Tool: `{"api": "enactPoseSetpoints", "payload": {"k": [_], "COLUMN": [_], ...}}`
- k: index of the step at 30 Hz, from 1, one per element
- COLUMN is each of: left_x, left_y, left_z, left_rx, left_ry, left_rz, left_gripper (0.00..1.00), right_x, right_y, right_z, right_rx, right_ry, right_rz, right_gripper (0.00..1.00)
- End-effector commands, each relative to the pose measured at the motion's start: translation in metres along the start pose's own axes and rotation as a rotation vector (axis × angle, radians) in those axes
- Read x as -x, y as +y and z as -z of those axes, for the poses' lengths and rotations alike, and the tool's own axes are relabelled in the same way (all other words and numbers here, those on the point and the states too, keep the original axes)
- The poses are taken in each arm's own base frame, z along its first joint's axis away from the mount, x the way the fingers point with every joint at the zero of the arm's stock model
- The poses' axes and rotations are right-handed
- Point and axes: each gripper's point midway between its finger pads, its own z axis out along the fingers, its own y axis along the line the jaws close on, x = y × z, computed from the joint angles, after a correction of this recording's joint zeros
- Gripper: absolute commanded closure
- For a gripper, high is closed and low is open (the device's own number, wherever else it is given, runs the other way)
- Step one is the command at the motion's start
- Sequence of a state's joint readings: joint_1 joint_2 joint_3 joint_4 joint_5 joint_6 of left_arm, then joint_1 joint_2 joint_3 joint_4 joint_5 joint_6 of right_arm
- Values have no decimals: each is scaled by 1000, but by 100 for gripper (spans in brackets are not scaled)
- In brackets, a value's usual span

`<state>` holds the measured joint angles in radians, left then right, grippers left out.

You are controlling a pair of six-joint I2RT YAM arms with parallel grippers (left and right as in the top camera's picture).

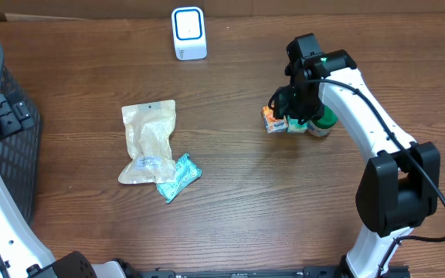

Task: Scan the item barcode
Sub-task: 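Carry the Kleenex pack back and set it beside the orange packet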

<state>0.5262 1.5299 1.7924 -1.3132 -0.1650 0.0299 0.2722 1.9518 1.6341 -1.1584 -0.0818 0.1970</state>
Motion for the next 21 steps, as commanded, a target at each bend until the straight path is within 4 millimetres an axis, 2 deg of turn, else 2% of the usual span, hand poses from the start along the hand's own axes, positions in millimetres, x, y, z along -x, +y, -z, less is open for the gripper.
{"api": "enactPoseSetpoints", "payload": {"k": [1,6,10,16,21], "left_x": [4,4,4,4,4], "left_y": [2,2,2,2,2], "left_z": [4,4,4,4,4], "left_rx": [1,1,1,1,1], "left_ry": [-18,-18,-17,-17,-17], "left_rz": [-9,-9,-9,-9,-9], "left_gripper": [0,0,0,0,0], "right_x": [-1,-9,-13,-19,-11], "right_y": [24,43,54,54,52], "right_z": [4,-5,-19,-52,-77], "right_rx": [75,100,104,88,87], "right_ry": [-6,1,5,62,61], "right_rz": [69,115,145,148,142], "right_gripper": [39,39,39,39,43]}}
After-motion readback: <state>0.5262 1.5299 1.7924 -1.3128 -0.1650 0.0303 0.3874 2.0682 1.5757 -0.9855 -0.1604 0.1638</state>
